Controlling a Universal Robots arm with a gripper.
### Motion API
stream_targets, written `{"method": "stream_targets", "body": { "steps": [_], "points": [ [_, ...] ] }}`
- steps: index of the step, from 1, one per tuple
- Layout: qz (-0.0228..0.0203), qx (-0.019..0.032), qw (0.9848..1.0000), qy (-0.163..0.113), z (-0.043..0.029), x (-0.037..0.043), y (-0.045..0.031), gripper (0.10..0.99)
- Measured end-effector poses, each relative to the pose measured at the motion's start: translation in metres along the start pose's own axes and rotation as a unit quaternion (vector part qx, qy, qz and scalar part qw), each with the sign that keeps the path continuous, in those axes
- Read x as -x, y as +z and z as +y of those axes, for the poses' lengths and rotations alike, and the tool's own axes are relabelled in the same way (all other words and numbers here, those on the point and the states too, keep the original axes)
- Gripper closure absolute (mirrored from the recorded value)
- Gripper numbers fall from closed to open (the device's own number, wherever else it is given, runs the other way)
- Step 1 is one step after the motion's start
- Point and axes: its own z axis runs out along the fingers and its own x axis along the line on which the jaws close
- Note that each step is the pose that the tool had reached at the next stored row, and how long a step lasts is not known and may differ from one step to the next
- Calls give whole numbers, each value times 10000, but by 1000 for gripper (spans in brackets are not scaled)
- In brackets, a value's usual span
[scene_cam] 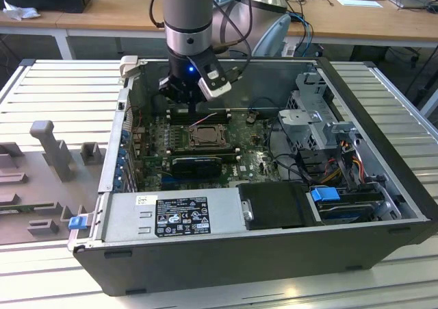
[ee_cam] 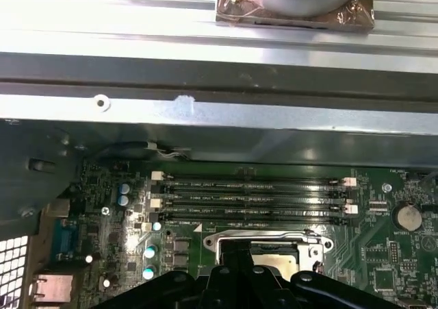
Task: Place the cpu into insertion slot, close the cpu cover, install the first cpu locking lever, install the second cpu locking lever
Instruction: 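Install the first cpu locking lever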
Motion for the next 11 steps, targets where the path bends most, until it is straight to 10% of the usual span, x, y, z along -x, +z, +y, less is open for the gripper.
{"method": "stream_targets", "body": {
  "steps": [8,11],
  "points": [
    [1,-11,10000,-4,115,145,176,980],
    [7,-113,9999,-25,144,169,207,980]
  ]
}}
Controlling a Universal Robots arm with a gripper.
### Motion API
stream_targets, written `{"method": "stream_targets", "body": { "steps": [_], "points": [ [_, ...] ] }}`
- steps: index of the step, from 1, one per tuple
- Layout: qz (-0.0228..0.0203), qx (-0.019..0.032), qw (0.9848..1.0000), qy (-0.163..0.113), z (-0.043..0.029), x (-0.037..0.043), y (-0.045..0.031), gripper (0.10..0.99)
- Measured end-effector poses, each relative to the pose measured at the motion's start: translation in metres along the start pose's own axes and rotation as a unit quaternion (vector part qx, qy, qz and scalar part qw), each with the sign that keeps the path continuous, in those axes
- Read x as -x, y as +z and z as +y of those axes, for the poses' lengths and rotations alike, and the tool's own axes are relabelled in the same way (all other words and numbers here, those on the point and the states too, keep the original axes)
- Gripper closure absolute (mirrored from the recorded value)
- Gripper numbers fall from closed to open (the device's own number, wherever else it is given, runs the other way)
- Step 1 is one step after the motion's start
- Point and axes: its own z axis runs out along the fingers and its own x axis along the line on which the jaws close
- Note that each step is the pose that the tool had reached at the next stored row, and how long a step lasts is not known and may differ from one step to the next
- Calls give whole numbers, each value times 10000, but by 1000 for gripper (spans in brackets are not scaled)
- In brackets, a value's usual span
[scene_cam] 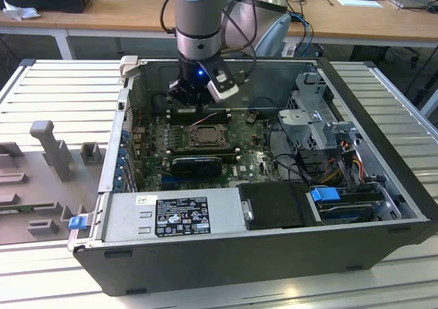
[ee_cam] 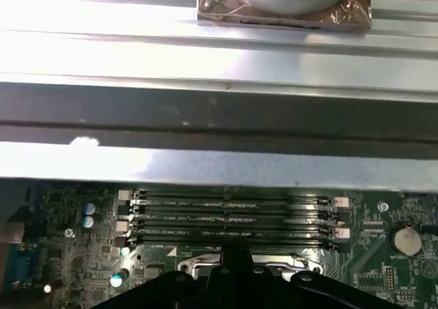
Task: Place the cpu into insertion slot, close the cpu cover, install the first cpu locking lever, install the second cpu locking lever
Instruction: 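Install the first cpu locking lever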
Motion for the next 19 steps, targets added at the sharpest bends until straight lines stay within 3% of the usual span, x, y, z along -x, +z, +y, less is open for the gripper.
{"method": "stream_targets", "body": {
  "steps": [1,2,8,16,19],
  "points": [
    [4,-44,10000,-18,6,7,12,980],
    [5,-48,10000,-27,8,13,19,980],
    [8,-51,10000,-41,25,71,31,980],
    [9,-54,10000,-42,28,206,64,980],
    [9,-55,10000,-42,25,216,83,980]
  ]
}}
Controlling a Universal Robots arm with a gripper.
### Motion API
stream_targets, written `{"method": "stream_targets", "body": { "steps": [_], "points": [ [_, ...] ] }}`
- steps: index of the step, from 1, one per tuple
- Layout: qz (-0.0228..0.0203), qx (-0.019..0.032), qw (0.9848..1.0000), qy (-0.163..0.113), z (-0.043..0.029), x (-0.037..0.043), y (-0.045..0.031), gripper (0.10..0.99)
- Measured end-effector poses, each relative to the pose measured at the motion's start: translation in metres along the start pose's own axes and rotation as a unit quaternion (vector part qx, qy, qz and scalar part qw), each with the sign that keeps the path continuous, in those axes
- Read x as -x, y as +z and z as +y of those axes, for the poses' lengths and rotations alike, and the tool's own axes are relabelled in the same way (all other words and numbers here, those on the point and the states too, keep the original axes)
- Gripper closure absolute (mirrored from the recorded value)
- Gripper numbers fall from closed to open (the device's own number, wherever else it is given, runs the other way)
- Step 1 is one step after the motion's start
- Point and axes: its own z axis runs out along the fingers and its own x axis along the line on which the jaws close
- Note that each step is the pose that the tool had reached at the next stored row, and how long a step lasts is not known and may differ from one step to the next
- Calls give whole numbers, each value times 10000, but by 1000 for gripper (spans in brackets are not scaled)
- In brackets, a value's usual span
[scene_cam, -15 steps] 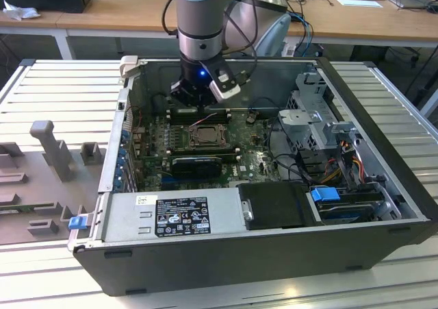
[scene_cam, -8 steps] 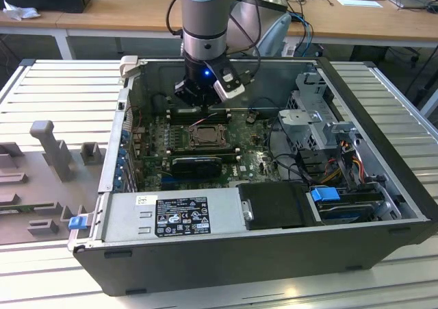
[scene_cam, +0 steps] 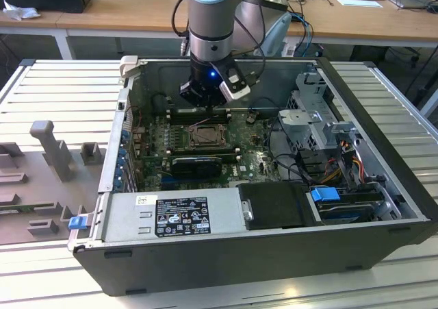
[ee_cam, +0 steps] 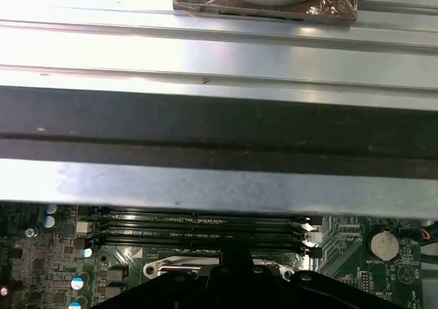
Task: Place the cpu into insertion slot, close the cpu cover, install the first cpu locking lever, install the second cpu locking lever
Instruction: 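Install the first cpu locking lever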
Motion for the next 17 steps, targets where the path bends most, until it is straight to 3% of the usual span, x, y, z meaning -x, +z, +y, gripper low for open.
{"method": "stream_targets", "body": {
  "steps": [17],
  "points": [
    [28,9,9998,-190,-13,68,130,980]
  ]
}}
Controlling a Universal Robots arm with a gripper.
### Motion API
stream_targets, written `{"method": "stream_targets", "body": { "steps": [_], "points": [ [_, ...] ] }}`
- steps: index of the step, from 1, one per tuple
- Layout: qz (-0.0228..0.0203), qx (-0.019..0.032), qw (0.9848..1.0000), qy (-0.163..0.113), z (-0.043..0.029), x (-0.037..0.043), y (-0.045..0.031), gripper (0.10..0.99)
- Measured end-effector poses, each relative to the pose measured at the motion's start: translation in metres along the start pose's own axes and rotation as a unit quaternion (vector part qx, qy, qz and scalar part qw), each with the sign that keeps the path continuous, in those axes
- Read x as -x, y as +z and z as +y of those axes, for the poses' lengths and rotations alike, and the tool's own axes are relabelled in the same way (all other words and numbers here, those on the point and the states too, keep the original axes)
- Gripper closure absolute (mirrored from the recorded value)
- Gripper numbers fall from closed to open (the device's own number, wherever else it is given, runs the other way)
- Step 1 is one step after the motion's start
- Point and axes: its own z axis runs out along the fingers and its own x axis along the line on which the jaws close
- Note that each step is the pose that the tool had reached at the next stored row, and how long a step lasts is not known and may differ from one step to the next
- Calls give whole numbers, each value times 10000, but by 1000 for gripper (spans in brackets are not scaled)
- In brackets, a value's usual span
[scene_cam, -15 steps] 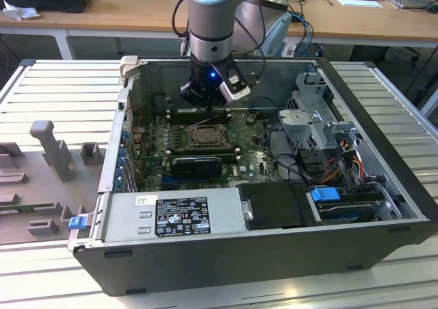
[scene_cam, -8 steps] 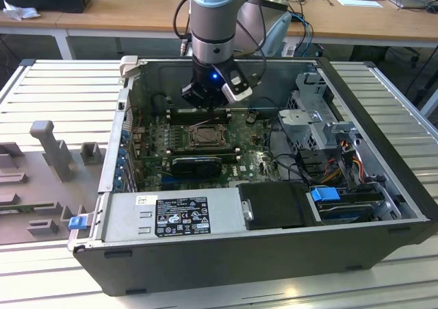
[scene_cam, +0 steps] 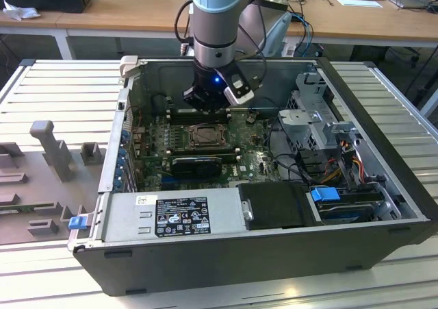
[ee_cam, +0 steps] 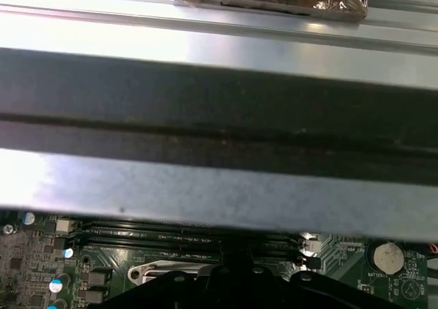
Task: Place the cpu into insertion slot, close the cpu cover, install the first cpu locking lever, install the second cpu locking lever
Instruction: 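Install the first cpu locking lever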
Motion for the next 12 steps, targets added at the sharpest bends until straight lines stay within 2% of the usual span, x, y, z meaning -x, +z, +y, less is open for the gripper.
{"method": "stream_targets", "body": {
  "steps": [6,12],
  "points": [
    [4,-1,10000,-10,-8,6,46,980],
    [8,-19,10000,-9,-9,13,55,980]
  ]
}}
